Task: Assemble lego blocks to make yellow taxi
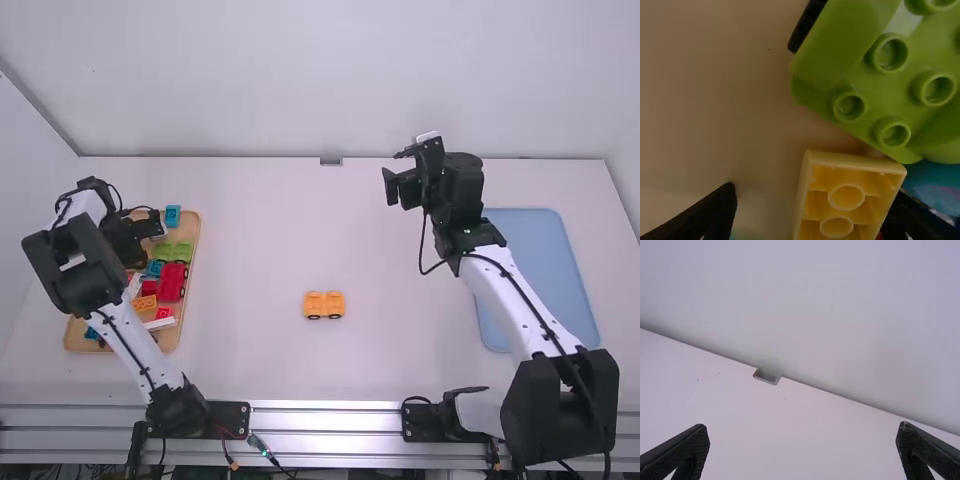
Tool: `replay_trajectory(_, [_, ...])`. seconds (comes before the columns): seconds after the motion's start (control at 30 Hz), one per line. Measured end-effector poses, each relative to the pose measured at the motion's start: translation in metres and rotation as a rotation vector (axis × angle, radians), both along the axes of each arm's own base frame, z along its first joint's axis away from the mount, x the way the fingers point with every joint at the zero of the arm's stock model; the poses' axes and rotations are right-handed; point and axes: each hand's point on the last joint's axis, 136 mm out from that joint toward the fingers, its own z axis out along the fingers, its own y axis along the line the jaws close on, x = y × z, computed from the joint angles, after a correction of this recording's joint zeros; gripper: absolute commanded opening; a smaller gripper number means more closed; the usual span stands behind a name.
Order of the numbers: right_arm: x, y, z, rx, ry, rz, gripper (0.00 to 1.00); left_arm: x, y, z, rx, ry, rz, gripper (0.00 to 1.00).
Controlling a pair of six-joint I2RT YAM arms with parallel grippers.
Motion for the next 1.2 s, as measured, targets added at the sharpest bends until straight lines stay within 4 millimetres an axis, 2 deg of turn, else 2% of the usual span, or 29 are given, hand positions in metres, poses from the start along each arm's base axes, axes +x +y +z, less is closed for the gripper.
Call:
replay_trajectory(0.17, [0.000,0.000,0.000,0.001,0.000,0.000,0.99,0.000,0.000,0.000,0.000,0.000,-0.002,0.41])
replay_trajectory(0.5, [0.000,0.000,0.000,0.001,0.000,0.000,0.99,0.001,-0.001,0.001,-0.007,-0.007,0.008,0.44])
replay_trajectory(0.73, [0.000,0.000,0.000,0.000,0.001,0.000,0.99,0.008,-0.005,0.015,-0.023,-0.008,0.064,0.35])
replay_trajectory(0.8, [0.000,0.000,0.000,0.002,0.002,-0.001,0.99,0.012,-0.007,0.021,-0.022,-0.010,0.063,0.36])
replay_trajectory(0.83, [0.000,0.000,-0.001,0.002,0.004,-0.001,0.99,0.013,-0.008,0.025,-0.023,-0.009,0.062,0.40])
replay_trajectory(0.87, [-0.001,0.000,-0.002,0.001,0.009,-0.001,0.99,0.013,-0.009,0.028,-0.025,-0.006,0.065,0.49])
replay_trajectory(1.0, [-0.002,0.000,-0.006,-0.003,0.025,-0.001,0.99,0.014,-0.008,0.029,-0.021,-0.006,0.072,0.54])
replay_trajectory(1.07, [-0.003,0.000,-0.008,-0.004,0.034,0.000,0.99,0.014,-0.008,0.029,-0.020,-0.010,0.072,0.63])
replay_trajectory(1.2, [-0.003,-0.001,-0.009,-0.005,0.040,-0.001,0.99,0.017,-0.006,0.030,-0.018,-0.022,0.074,0.67])
